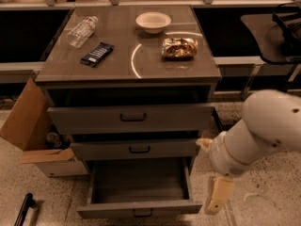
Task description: Close bottom drawer
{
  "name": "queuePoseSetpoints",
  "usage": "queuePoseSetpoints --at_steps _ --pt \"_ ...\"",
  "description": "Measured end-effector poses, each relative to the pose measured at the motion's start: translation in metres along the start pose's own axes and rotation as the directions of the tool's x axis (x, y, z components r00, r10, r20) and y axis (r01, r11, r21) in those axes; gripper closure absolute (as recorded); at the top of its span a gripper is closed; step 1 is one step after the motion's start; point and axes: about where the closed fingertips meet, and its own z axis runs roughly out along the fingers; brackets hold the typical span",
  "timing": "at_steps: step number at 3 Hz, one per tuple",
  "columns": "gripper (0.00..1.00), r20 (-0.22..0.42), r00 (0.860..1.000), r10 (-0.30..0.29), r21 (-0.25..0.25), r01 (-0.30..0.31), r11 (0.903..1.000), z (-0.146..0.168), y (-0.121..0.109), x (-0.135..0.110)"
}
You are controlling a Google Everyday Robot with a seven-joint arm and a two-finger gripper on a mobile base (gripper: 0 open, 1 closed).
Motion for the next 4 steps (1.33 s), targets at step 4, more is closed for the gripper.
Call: queuePoseSetpoints --at_steps 4 --pt "0.0 0.123 0.992 0.008 -0.262 0.024 0.9647 0.181 0.048 0.024"
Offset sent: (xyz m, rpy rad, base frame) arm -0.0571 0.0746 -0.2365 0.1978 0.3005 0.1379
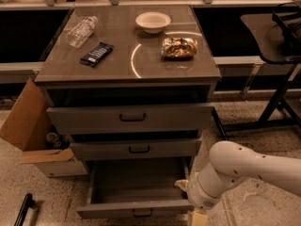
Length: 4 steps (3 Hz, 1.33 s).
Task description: Close bottom drawer
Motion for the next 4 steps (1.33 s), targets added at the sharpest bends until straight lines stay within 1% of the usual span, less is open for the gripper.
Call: queuePoseSetpoints --at_steps 1,2,3,4 --pt "0.0 -0.01 1.0 -0.006 -0.035 0.006 0.9994 0.034 -0.014 0.045" --pt "0.0 0.007 1.0 0.022 -0.11 -0.021 0.9937 0.081 -0.022 0.1" --pt "0.0 0.029 0.997 0.073 -0.179 -0.067 0.9815 0.128 -0.023 0.145" --pt "0.19 0.049 0.991 0.121 -0.224 -0.108 0.9687 0.166 -0.026 0.18"
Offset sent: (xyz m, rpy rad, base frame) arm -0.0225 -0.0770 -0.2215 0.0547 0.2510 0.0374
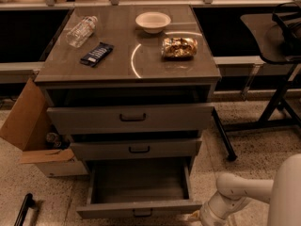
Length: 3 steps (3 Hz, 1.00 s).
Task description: Close bottom drawer
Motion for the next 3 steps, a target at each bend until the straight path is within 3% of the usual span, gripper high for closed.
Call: queuePoseSetpoints --at_steps 1,2,3 --pt "0.42 0.047 0.998 0.032 0.038 -0.034 0.9987 0.021 -0.02 0.027" --pt "0.73 0.09 0.994 0.069 0.119 -0.079 0.9897 0.036 -0.045 0.047" --pt "0.96 0.088 0.994 0.066 0.108 -0.076 0.9913 0.037 -0.042 0.045"
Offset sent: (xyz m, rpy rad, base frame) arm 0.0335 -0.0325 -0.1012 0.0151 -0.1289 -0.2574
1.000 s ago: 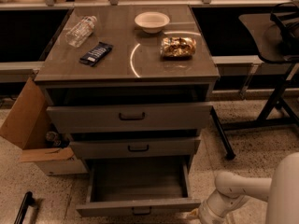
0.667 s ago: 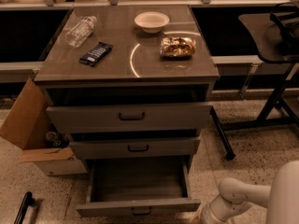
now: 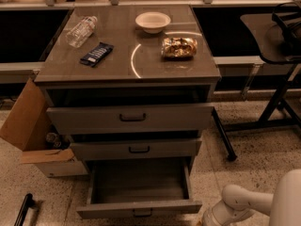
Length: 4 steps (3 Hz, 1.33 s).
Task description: Close bottom drawer
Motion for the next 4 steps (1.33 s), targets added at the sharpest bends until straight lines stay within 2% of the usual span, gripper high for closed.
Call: queuePoseSetpoints --at_steps 1,2,3,4 --pt "1.0 -0.01 1.0 -0.01 0.018 0.011 0.9998 0.01 -0.014 0.002" --pt "1.0 -0.001 0.998 -0.058 0.036 0.058 0.9977 0.024 -0.047 0.001" --pt "1.0 0.025 0.994 -0.108 0.082 0.106 0.991 0.03 -0.085 -0.001" --pt "1.0 0.043 0.986 -0.163 0.123 0.156 0.98 0.034 -0.119 -0.011"
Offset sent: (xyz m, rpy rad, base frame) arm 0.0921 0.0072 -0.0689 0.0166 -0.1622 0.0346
